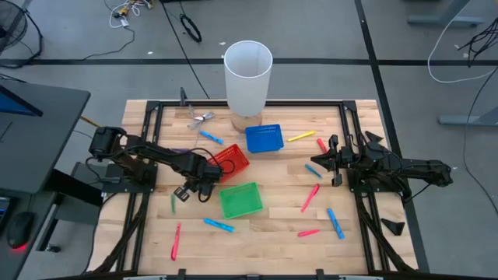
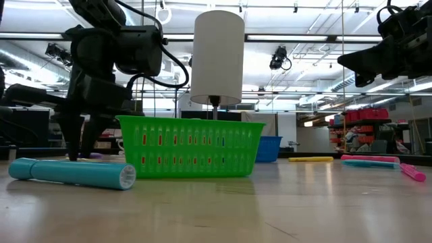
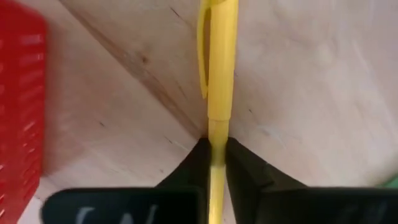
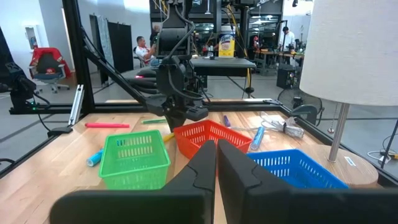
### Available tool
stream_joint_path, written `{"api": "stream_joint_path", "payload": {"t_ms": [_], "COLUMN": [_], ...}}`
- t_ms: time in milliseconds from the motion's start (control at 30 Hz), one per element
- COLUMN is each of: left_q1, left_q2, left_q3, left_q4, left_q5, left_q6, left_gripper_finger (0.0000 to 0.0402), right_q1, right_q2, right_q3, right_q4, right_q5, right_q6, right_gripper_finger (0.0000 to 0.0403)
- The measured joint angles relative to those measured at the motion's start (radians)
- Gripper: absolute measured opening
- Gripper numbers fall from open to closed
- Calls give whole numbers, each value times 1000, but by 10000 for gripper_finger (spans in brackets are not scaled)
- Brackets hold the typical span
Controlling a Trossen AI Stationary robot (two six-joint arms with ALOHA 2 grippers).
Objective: Pick & Place Markers
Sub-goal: Put the left yellow marker into the red bin
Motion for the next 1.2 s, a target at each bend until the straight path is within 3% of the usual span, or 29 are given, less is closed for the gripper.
{"api": "stream_joint_path", "payload": {"t_ms": [233,533,800,1200], "left_q1": [-2,-2,-1,0], "left_q2": [-20,-175,-278,-292], "left_q3": [-3,10,82,222], "left_q4": [-26,-141,-239,-407], "left_q5": [37,29,25,-18], "left_q6": [-39,-189,-491,-1054], "left_gripper_finger": [37,26,30,29], "right_q1": [0,0,0,0], "right_q2": [0,0,0,0], "right_q3": [0,0,0,0], "right_q4": [0,0,0,0], "right_q5": [0,0,0,0], "right_q6": [0,0,0,0], "right_gripper_finger": [20,20,20,20]}}
